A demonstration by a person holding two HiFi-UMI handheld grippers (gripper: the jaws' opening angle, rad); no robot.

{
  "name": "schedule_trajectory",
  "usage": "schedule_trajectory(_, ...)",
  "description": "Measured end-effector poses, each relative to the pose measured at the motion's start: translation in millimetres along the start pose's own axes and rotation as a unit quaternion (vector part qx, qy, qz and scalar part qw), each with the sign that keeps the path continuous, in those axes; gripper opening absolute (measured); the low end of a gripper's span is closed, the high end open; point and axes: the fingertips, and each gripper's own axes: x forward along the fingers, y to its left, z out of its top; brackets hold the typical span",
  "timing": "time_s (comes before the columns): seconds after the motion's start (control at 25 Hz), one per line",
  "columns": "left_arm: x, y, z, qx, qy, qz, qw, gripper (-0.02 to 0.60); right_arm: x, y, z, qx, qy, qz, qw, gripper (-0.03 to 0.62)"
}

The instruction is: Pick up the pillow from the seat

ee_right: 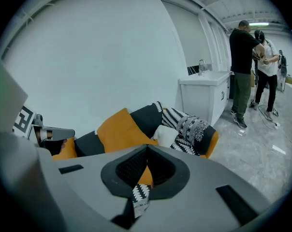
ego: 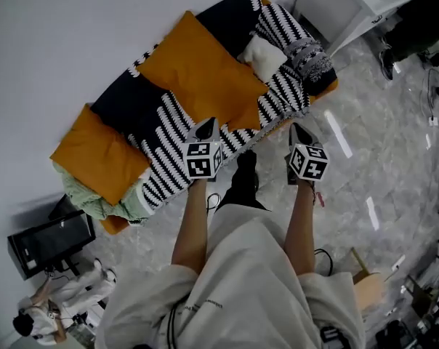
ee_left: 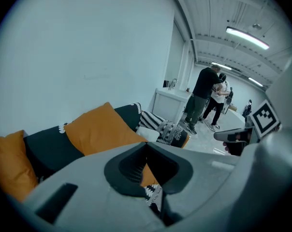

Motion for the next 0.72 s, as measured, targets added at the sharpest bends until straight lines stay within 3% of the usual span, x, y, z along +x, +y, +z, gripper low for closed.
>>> schedule_trajectory(0.2,22,3,-1,-0.020,0.015,0.005,0.9997,0.009,24,-7,-6,0.005,0.036,0.009,0.999,0.008)
schedule_trajectory(0.4,33,24,2,-0.024,0.029,0.017,0.9991,0.009,53,7,4,0.001,0.031,0.030,0.999,0.007)
schedule_trajectory(0.72,72,65,-1,-0.084,0.049,0.038,0.9946,0.009,111,25,23,-0.037,0.053,0.049,0.997,0.007)
